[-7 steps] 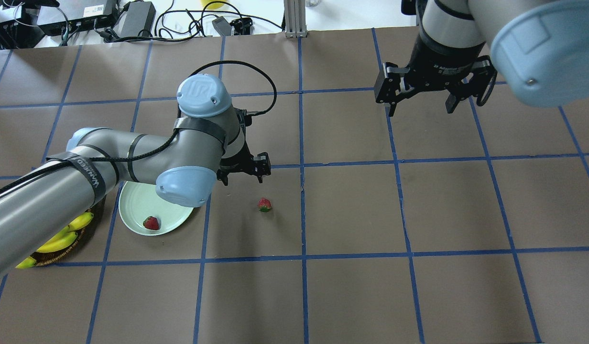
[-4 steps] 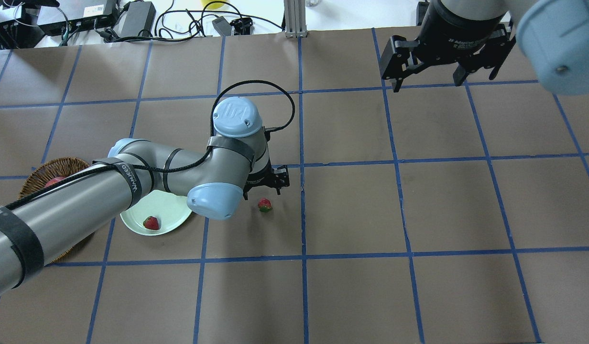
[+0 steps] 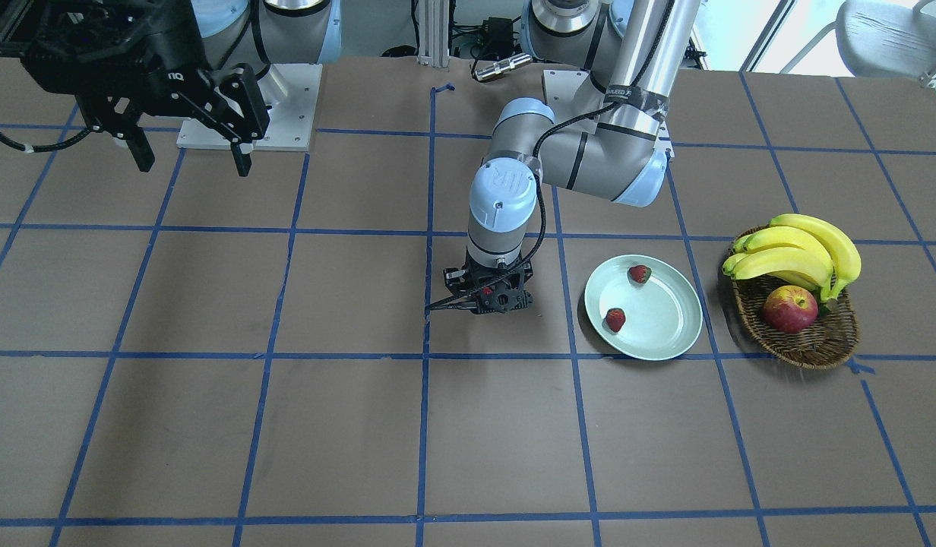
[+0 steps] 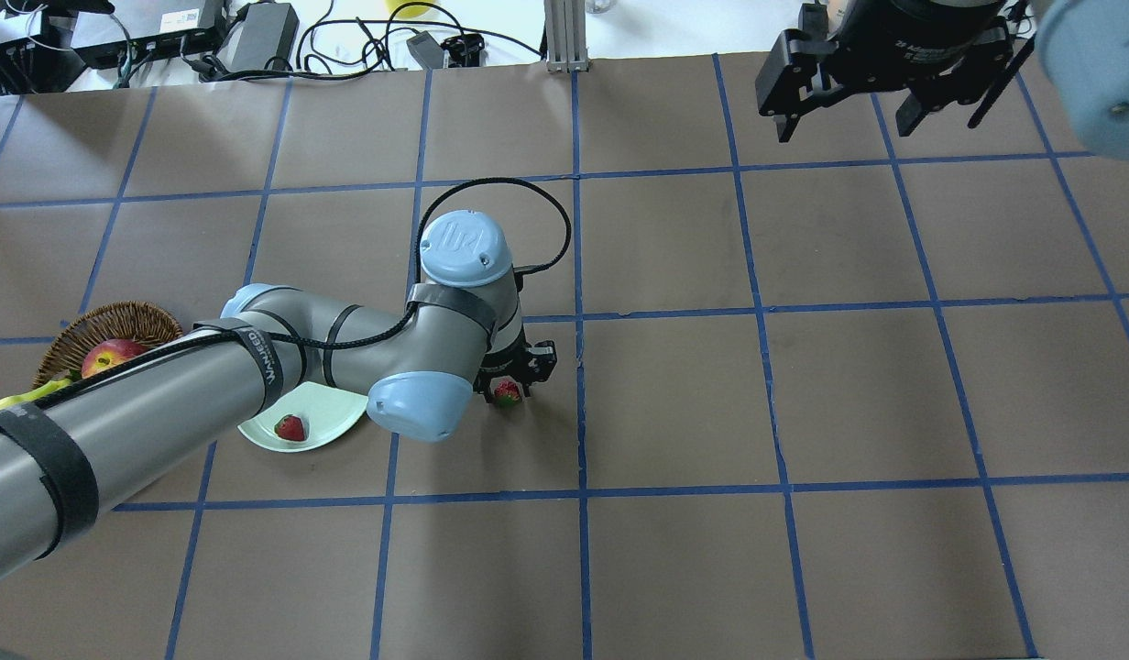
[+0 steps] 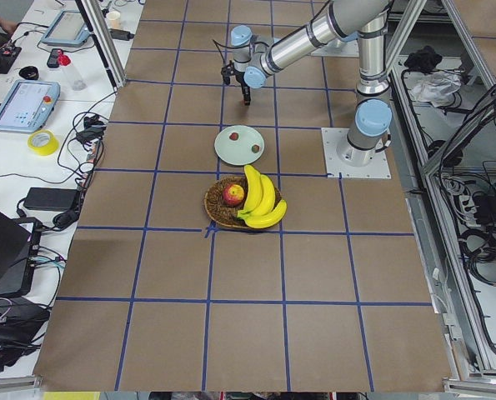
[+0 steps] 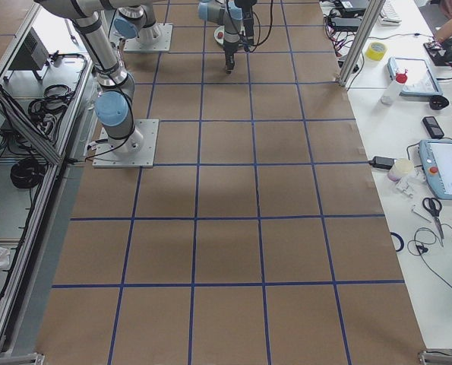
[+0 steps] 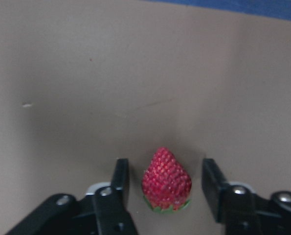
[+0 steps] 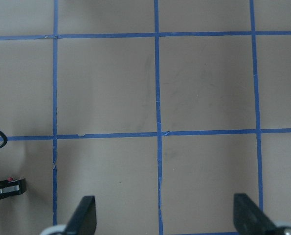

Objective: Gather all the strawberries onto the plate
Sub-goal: 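Carry the strawberry over the green plate and release it with the left gripper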

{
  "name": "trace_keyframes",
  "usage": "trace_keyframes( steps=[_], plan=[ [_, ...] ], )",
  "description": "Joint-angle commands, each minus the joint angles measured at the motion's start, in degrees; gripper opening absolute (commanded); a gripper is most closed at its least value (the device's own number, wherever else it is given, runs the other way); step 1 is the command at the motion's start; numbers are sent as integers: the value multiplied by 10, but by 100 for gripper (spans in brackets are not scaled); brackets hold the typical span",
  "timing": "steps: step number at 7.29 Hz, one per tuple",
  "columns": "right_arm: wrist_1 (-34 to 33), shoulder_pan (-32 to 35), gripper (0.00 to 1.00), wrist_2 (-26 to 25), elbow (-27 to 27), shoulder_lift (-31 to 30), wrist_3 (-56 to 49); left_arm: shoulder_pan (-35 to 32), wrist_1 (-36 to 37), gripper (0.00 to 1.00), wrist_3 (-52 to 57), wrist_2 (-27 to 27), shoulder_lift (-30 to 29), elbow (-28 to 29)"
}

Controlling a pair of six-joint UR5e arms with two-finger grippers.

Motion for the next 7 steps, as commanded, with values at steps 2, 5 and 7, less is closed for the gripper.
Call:
trace_keyframes(
  steps=[2, 5, 7],
  plan=[
    [20, -14, 100, 6, -4, -9, 6, 2, 0, 12, 37, 8, 16, -1],
    [50, -14, 100, 17, 2, -19, 21, 75, -32, 8, 163, 60, 77, 16],
    [51, -14, 100, 18, 2, -19, 21, 171, -64, 8, 332, 54, 115, 13]
  ],
)
